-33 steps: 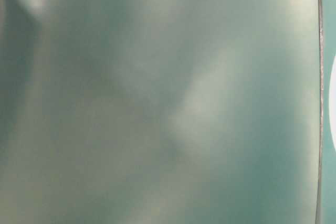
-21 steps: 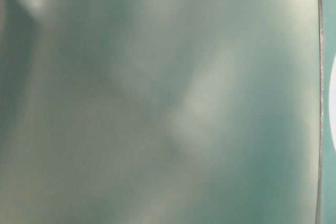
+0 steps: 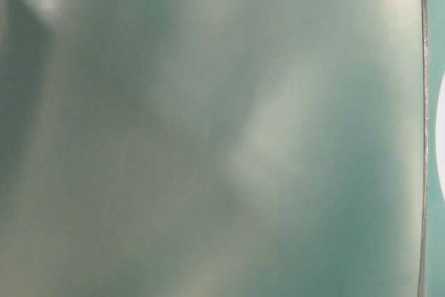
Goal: Scoop the yellow hexagonal prism block from the bowl with a spoon using the right arm.
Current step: 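Move the right gripper toward the red spoon handle in the spoon rest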
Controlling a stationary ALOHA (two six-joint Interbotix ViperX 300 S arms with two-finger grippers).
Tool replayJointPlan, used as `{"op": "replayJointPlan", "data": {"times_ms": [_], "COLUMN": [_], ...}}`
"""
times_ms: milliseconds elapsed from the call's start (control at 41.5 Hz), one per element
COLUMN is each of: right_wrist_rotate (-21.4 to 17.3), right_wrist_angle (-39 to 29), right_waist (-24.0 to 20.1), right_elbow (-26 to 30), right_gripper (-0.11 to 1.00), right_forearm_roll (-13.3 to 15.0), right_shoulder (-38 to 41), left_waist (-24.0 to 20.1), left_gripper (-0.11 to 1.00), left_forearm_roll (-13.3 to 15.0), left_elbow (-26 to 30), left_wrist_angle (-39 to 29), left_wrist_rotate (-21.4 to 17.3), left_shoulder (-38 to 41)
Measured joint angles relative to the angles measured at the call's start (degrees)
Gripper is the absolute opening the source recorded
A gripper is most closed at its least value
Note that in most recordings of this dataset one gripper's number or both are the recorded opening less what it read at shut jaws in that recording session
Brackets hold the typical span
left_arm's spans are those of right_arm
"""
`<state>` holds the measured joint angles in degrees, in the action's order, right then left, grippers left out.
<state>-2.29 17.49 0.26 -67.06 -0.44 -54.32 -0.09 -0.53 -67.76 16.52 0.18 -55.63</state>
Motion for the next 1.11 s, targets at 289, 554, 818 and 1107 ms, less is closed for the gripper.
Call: {"op": "replayJointPlan", "data": {"times_ms": [289, 554, 818, 1107], "right_wrist_rotate": [-0.79, -1.32, -1.67, -1.49], "right_wrist_angle": [5.36, 16.00, 28.65, 40.61], "right_waist": [-1.85, -5.19, -10.37, -16.44], "right_elbow": [-2.02, -6.06, -9.14, -10.11], "right_gripper": [0.56, 0.56, 0.56, 0.56], "right_forearm_roll": [-0.18, -2.72, -7.91, -14.06], "right_shoulder": [5.71, 15.12, 28.39, 42.01], "left_waist": [0.00, 0.00, 0.00, 0.00], "left_gripper": [0.00, 0.00, 0.00, 0.00], "left_forearm_roll": [0.00, 0.00, 0.00, 0.00], "left_elbow": [0.00, 0.00, 0.00, 0.00], "left_wrist_angle": [0.00, 0.09, -0.09, -0.09], "left_wrist_rotate": [-0.09, -0.09, -0.26, -0.35], "left_shoulder": [0.09, 0.09, 0.18, 0.26]}}
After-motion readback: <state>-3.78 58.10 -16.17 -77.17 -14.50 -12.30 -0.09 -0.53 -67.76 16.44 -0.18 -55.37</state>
